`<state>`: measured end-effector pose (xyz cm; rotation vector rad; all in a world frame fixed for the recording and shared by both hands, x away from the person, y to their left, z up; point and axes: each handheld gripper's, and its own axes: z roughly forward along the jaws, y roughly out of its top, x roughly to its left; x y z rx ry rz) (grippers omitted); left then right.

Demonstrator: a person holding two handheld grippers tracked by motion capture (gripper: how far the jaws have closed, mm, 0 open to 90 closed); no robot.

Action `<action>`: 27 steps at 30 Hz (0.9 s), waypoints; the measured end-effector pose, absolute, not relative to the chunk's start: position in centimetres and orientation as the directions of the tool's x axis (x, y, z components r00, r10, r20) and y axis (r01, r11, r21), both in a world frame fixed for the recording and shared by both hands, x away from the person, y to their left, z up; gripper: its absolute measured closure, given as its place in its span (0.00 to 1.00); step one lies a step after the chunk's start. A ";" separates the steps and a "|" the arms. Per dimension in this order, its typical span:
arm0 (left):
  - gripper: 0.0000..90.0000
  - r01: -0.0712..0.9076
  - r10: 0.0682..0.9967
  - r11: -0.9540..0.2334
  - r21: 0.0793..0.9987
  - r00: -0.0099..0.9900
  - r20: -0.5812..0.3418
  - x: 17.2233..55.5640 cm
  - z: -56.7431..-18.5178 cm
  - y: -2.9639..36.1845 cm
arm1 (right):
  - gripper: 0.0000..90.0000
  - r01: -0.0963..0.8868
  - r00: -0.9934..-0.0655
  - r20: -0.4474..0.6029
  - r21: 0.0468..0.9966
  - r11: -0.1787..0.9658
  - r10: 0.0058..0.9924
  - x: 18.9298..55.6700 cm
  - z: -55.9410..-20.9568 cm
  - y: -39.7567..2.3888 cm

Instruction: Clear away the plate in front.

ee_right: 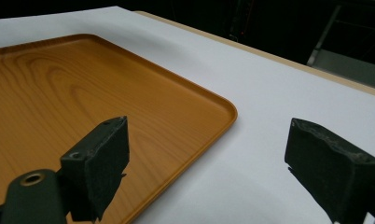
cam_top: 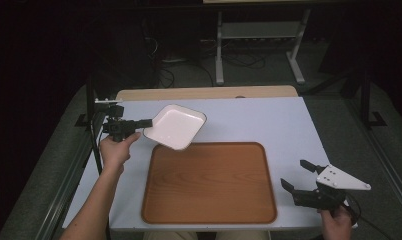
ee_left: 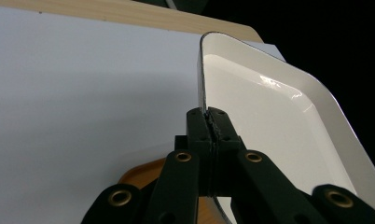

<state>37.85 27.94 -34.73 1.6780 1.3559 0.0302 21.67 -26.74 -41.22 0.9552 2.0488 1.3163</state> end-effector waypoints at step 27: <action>0.99 0.772 0.759 0.068 0.631 0.370 -0.535 34.9 -38.5 26.9 | 0.14 0.282 -0.614 -0.054 0.917 0.283 0.787 21.6 -41.2 -26.7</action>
